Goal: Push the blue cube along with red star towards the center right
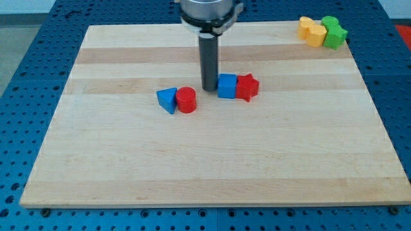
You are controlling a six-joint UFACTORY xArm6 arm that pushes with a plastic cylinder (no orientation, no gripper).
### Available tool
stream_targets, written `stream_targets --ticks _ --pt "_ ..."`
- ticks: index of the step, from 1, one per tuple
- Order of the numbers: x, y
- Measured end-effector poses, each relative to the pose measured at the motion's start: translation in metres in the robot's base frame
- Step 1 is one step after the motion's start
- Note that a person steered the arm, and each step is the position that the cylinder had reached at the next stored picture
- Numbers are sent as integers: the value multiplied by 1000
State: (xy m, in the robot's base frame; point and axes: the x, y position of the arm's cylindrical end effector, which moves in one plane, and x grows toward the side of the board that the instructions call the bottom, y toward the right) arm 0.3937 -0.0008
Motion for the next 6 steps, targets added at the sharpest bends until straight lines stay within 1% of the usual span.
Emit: stream_targets --ticks 2,3,6 --pt "1 -26" --pt "9 -23" --pt "15 55"
